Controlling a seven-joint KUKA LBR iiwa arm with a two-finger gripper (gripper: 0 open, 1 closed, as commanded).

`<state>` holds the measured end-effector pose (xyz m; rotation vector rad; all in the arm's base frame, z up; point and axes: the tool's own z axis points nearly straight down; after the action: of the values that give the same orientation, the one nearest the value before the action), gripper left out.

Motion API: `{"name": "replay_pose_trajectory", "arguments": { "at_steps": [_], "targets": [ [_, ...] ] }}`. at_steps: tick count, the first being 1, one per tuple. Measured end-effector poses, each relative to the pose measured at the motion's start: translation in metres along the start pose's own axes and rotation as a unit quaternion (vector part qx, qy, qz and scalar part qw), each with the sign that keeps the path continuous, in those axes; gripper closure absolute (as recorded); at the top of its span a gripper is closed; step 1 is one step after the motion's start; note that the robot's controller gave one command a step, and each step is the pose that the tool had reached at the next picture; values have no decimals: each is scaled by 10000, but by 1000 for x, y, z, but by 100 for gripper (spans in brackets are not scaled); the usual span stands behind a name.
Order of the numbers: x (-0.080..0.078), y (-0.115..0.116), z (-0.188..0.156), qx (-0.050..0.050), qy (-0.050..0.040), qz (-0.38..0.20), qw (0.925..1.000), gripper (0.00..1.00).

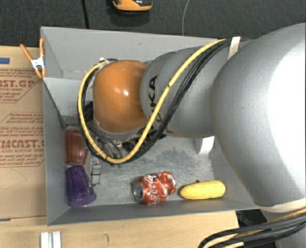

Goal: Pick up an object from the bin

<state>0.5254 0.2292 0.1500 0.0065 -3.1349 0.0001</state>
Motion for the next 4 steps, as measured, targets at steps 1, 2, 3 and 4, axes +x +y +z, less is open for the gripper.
{"name": "replay_pose_trajectory", "arguments": {
  "at_steps": [1,2,3,4],
  "targets": [
    [-2,-1,-5,-9,-34,13,10000,0],
    [1,-28,51,-17,-63,-101,9999,0],
    [33,-22,76,12,-10,252,9997,0],
    [36,-3,77,-1,-48,-353,9994,0]
  ]
}}
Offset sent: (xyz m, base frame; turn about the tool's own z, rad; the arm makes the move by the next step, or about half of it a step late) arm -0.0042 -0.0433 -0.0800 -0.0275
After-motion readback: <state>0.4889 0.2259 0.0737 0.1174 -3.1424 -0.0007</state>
